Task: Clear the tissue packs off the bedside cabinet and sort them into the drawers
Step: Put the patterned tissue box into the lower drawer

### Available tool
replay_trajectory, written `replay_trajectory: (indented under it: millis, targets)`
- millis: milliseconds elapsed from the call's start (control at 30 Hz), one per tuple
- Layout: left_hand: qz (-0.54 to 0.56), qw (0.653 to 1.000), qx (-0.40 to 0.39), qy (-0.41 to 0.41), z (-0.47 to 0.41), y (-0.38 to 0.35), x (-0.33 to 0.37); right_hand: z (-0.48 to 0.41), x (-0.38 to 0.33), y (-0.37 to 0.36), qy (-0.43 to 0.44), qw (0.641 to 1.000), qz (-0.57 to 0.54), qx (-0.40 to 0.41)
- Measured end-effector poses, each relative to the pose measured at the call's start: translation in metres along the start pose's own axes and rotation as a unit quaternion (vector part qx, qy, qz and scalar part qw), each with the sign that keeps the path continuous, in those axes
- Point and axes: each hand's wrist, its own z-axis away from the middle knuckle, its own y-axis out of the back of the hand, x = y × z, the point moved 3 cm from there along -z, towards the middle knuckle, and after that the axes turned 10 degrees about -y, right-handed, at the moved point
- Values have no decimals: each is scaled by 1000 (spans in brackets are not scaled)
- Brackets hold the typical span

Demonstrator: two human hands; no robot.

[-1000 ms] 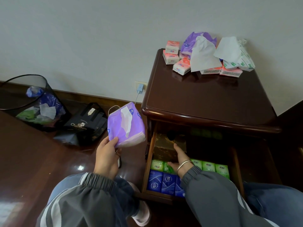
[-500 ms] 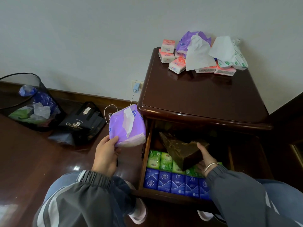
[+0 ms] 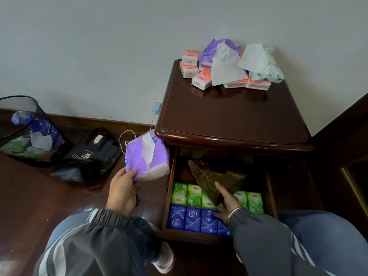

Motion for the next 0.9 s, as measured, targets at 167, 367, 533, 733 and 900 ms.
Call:
replay_trajectory:
  millis: [167, 367, 533, 733, 900]
  targets:
    - [-2, 1000, 11, 4, 0, 0, 0, -9, 4, -3, 48, 997, -56, 37]
    - [0, 1000, 8, 6, -3, 4, -2, -7, -17, 32, 112, 989, -41, 83]
    - [8, 1000, 4, 0, -3, 2, -1, -17, -38, 34, 139, 988, -11, 62]
    - [4, 1000, 1, 3, -3, -1, -1, -34, -51, 24, 210, 968, 98, 93]
    - [-8, 1000, -1, -1, -5, 0, -2, -40, -60, 21, 247, 954, 147, 85]
